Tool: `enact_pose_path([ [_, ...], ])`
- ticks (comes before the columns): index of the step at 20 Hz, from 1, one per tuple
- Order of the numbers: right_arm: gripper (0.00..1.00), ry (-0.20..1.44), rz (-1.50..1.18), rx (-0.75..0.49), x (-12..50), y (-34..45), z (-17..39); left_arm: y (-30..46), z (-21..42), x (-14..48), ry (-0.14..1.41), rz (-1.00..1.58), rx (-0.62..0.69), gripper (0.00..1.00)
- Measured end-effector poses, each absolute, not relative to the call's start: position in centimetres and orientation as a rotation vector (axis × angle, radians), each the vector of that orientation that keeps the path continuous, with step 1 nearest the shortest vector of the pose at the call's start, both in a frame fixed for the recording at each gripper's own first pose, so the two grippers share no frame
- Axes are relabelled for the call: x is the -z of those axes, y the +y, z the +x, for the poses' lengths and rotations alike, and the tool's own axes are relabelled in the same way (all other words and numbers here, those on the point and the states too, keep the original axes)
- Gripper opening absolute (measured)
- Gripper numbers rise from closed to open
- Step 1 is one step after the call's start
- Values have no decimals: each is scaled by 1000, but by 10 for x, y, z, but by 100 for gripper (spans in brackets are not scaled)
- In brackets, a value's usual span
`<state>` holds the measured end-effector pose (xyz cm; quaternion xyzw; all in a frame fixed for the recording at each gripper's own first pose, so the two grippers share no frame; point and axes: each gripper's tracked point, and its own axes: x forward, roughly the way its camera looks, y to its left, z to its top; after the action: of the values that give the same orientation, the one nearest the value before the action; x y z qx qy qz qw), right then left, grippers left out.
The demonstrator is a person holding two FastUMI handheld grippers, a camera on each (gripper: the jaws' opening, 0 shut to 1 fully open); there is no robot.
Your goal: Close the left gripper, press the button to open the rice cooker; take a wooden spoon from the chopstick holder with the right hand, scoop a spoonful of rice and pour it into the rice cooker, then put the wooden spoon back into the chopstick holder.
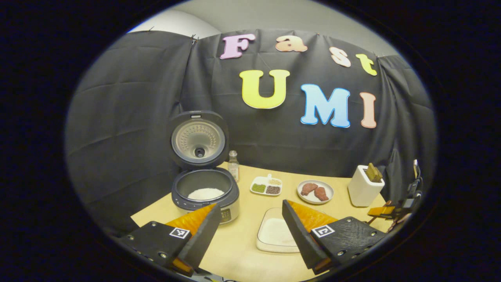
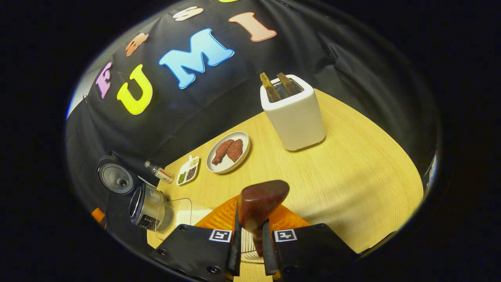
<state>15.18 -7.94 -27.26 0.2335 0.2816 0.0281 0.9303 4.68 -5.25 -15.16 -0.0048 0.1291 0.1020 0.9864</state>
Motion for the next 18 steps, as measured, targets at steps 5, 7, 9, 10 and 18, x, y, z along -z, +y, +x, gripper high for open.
enact_pose_path([
  [5, 46, 553, 444, -51, 264, -94, 146, -49, 61, 150, 256, -21, -199, 97],
  [7, 69, 537, 421, -55, 258, -100, 138, -45, 67, 149, 246, -62, -208, 97],
  [9, 89, 517, 381, -42, 255, -112, 131, -36, 73, 143, 230, -59, -225, 98],
  [10, 93, 502, 357, -33, 252, -117, 126, -29, 77, 138, 217, -51, -236, 98],
  [18, 98, 289, 152, 35, 204, -146, 94, 26, 116, 64, 88, -58, -313, 97],
])
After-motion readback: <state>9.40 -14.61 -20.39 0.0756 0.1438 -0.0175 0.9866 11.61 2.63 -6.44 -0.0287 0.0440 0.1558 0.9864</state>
